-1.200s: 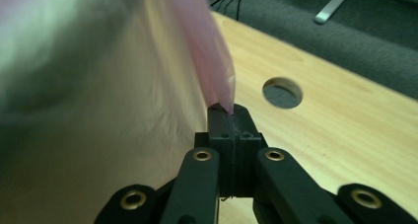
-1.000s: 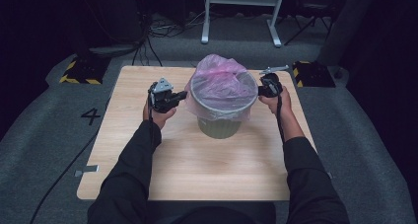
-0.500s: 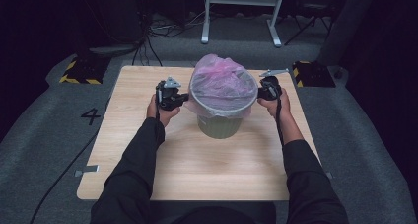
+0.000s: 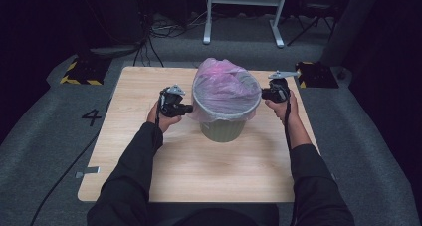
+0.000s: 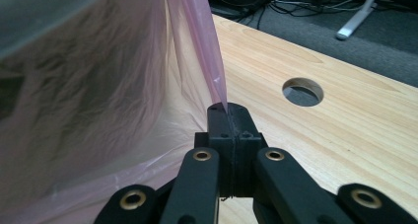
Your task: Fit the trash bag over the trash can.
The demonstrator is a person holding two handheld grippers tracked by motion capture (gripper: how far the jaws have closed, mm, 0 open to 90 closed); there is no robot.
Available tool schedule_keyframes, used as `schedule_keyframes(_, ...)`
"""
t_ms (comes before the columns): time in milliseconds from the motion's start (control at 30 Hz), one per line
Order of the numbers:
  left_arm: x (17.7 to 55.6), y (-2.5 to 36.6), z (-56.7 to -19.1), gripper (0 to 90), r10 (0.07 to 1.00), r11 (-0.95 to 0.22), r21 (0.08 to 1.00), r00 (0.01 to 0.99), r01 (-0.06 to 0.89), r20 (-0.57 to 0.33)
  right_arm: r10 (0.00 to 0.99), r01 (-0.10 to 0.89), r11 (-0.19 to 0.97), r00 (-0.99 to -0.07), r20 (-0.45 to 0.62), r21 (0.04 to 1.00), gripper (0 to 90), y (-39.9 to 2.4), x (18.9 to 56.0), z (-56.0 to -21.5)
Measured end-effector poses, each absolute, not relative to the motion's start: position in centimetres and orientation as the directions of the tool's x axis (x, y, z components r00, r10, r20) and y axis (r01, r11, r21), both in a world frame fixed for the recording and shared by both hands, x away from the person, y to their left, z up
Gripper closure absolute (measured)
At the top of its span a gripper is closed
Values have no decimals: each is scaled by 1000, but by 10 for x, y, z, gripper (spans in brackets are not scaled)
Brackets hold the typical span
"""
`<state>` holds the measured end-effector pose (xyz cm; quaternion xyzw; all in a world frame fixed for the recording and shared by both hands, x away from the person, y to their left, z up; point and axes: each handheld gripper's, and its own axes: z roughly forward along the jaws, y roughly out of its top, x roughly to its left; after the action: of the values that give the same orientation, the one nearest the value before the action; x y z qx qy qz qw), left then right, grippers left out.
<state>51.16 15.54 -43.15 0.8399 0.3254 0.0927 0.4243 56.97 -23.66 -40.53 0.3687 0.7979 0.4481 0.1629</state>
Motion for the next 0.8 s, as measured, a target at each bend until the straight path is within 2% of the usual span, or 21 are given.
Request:
schedule_keyframes(167, 497, 163, -429, 887, 613, -455, 777, 786, 435, -81, 727, 439, 322, -682, 78, 839, 900, -239, 564, -403)
schedule_keyframes(267, 493, 172, -424, 587, 645, -422, 807, 762, 414, -54, 727, 420, 329, -684, 57, 846, 893, -241, 562, -400)
schedule_keyframes(300, 492, 177, -422, 541, 648, -389, 827, 758, 406, -68, 733, 416, 322, -678, 54, 850, 885, -242, 562, -399)
schedule_keyframes(333, 491, 185, -416, 456, 678, -345, 853, 733, 391, -61, 740, 407, 309, -670, 51, 859, 852, -244, 561, -396)
schedule_keyframes(400, 492, 193, -408, 357, 714, -300, 881, 698, 366, -47, 741, 392, 303, -670, 44, 868, 850, -245, 561, -394)
schedule_keyframes(533, 495, 203, -391, 336, 742, -201, 929, 668, 311, -62, 744, 370, 308, -668, 21, 877, 835, -245, 559, -390)
schedule_keyframes(633, 505, 201, -367, 336, 725, -116, 957, 682, 266, -102, 752, 367, 308, -659, 12, 878, 826, -245, 559, -387)
schedule_keyframes(800, 517, 178, -350, 310, 720, -169, 958, 693, 232, -41, 762, 356, 293, -648, 8, 887, 817, -246, 559, -380)
